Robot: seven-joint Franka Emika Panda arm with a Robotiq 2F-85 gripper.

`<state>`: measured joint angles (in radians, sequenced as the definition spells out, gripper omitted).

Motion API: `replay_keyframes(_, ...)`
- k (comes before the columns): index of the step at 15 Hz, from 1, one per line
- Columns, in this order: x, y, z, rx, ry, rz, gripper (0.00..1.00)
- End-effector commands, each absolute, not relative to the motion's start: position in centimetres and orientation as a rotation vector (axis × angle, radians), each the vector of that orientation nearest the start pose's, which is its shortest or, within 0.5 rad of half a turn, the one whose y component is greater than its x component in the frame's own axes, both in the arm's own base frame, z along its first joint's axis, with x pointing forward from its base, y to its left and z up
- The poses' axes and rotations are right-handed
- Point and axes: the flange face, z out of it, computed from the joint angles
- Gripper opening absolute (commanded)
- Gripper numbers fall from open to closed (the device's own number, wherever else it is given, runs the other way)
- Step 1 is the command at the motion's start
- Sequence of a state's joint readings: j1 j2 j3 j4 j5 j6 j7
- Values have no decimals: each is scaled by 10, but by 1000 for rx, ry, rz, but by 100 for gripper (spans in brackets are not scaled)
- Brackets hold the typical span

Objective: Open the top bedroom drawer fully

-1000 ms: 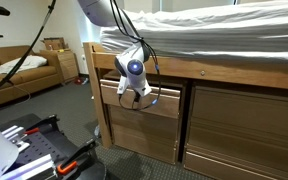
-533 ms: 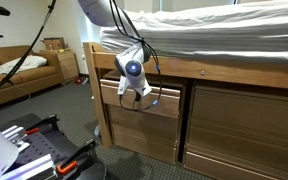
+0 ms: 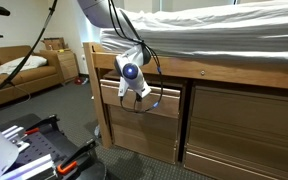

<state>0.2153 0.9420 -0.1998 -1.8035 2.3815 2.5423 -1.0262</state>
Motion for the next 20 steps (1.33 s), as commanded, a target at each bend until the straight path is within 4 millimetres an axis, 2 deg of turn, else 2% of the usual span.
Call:
replay_keyframes(1,582,-2,14,-1997,1196,-556,100)
replay_keyframes(7,608,8,2,-1992,1092,-677,100)
replay_keyframes(8,601,5,11,-1990,1115,-641,100)
replay_keyframes(12,605,8,3,-1998,1099,-645,100)
replay_keyframes(16,588,6,-12,-2105,1228,-500,100)
replay_keyframes(20,579,0,-3,-2157,1323,-334,100)
